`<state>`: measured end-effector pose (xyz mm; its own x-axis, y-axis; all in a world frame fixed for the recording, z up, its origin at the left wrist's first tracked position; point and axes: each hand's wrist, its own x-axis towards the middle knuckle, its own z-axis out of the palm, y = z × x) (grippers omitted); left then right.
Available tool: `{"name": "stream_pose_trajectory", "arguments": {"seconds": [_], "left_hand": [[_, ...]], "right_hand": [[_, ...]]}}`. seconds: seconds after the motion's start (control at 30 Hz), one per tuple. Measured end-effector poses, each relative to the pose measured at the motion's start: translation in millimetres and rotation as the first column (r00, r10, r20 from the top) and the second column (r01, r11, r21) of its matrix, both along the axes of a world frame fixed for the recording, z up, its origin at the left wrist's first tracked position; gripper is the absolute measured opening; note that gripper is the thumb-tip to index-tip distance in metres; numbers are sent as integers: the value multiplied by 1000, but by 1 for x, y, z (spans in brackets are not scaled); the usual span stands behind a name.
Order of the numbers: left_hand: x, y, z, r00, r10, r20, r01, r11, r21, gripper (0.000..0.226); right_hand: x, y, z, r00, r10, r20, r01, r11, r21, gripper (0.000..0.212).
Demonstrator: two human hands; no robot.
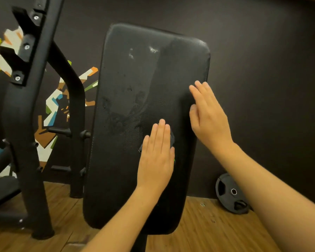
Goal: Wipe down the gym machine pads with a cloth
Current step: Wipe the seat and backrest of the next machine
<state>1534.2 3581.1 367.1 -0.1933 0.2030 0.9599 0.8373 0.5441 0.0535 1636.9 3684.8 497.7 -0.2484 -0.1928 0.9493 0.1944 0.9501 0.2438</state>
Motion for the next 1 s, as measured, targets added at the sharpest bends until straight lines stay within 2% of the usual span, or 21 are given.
{"name": "stream_pose_trajectory", "arguments": {"seconds": [0.1, 0.17, 0.33, 0.53, 0.7, 0.9, 1.0], "left_hand": [[3, 3, -18, 1000, 2, -15, -2, 1000, 11, 59], [2, 4, -19, 1000, 5, -5, -5, 1000, 8, 60], [-1, 7, -19, 1000, 28, -10, -28, 1000, 6, 60], [-1, 5, -37, 1000, 8, -20, -8, 1000, -4, 60], [1, 8, -12, 1000, -14, 9, 14, 1000, 15, 61], [3, 6, -45, 999, -32, 19, 32, 999, 6, 60], [2, 7, -37, 999, -43, 10, 43, 999, 10, 60]], "right_hand": [[-19, 0, 34, 999, -47, 4, 46, 997, 62, 47], [-37, -3, 43, 999, -44, 0, 44, 999, 20, 49], [-68, -3, 31, 987, -130, -96, 128, 991, -23, 54], [-67, -2, 30, 984, -150, -95, 151, 989, -6, 57], [-69, 0, 30, 984, -131, -124, 131, 991, -9, 57], [-68, -1, 29, 984, -138, -115, 138, 990, -11, 58], [-68, -1, 29, 983, -144, -117, 143, 990, -15, 58]]}}
